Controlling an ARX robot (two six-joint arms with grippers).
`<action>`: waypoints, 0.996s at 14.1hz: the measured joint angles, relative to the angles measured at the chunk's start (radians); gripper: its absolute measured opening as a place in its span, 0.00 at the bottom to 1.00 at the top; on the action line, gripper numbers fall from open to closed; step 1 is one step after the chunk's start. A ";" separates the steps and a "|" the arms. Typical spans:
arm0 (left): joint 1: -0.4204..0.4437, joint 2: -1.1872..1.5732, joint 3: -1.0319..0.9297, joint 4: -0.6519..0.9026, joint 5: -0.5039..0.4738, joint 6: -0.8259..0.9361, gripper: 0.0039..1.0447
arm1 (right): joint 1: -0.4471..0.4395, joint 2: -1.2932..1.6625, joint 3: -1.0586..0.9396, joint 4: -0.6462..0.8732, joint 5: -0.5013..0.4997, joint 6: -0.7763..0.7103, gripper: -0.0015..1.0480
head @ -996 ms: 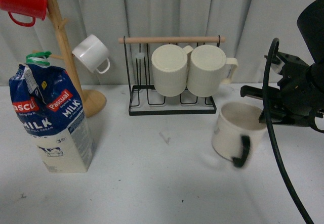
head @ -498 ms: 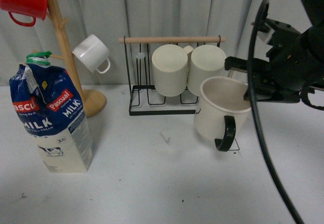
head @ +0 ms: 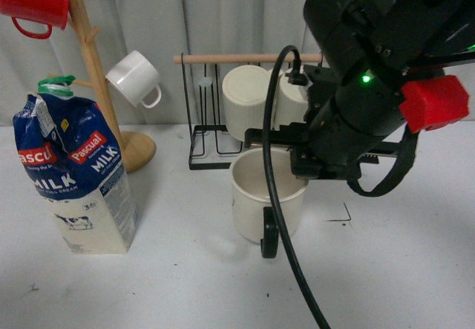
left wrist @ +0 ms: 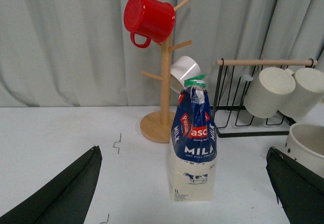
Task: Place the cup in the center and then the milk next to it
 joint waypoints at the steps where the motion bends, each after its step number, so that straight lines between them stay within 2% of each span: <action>1: 0.000 0.000 0.000 0.000 0.000 0.000 0.94 | 0.011 0.015 0.012 -0.004 0.011 0.006 0.03; 6: 0.000 0.000 0.000 0.000 0.000 0.000 0.94 | -0.003 0.077 0.062 -0.009 0.019 0.017 0.03; 8: 0.000 0.000 0.000 0.000 0.000 0.000 0.94 | -0.022 0.092 0.094 -0.020 0.008 -0.031 0.03; 10: 0.000 0.000 0.000 0.000 0.000 0.000 0.94 | -0.022 0.074 0.103 -0.006 -0.046 -0.043 0.63; 13: 0.000 0.000 0.000 0.000 0.000 0.000 0.94 | -0.010 -0.157 -0.055 0.122 -0.155 -0.035 0.94; 14: 0.000 0.000 0.000 0.000 0.000 0.000 0.94 | -0.010 -0.193 -0.072 0.138 -0.167 -0.031 0.96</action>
